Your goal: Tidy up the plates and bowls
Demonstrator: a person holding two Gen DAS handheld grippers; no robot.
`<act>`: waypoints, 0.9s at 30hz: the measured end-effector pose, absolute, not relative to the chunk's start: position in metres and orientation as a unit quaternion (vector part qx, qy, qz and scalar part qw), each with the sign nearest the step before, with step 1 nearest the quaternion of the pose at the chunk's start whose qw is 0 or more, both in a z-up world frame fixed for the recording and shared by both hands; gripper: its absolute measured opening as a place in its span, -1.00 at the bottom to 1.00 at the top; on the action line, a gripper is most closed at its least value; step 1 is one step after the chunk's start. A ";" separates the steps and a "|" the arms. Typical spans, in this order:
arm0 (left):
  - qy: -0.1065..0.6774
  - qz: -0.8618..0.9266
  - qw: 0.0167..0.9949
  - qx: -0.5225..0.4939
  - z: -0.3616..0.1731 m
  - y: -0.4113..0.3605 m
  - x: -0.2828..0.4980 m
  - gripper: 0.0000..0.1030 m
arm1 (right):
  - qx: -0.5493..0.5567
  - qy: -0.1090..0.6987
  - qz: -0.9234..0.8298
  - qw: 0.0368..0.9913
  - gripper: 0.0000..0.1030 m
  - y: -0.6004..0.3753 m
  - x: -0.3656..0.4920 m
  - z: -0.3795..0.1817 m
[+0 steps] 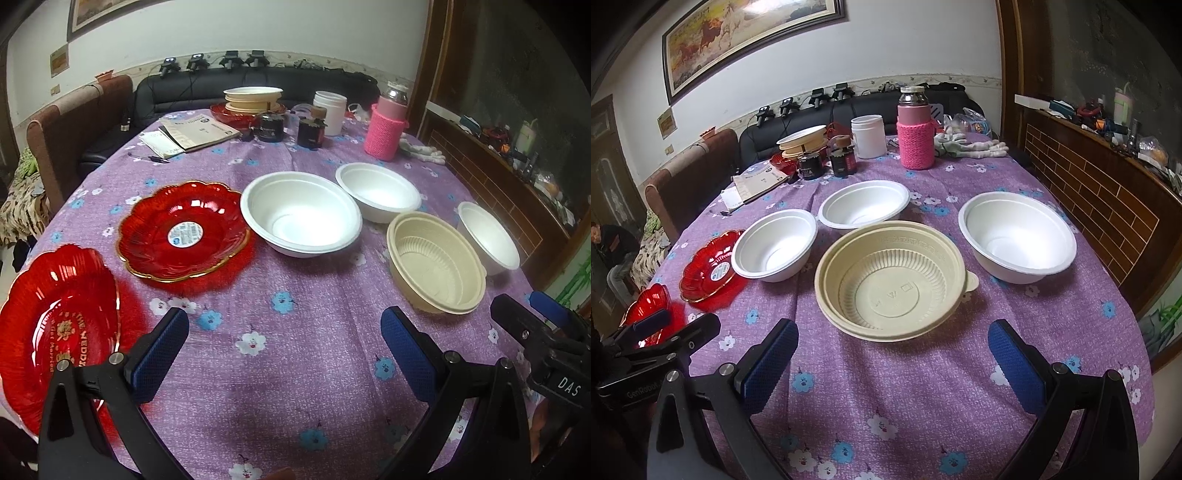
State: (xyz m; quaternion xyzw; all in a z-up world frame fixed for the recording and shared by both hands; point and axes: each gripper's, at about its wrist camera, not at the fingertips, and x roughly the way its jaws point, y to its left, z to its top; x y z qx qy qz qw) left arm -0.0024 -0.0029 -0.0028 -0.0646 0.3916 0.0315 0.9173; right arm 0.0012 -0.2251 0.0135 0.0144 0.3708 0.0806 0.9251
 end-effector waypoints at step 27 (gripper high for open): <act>0.372 0.155 0.909 -0.106 0.017 0.090 -0.059 1.00 | -0.016 0.359 0.214 0.908 0.99 -0.124 -0.003 0.029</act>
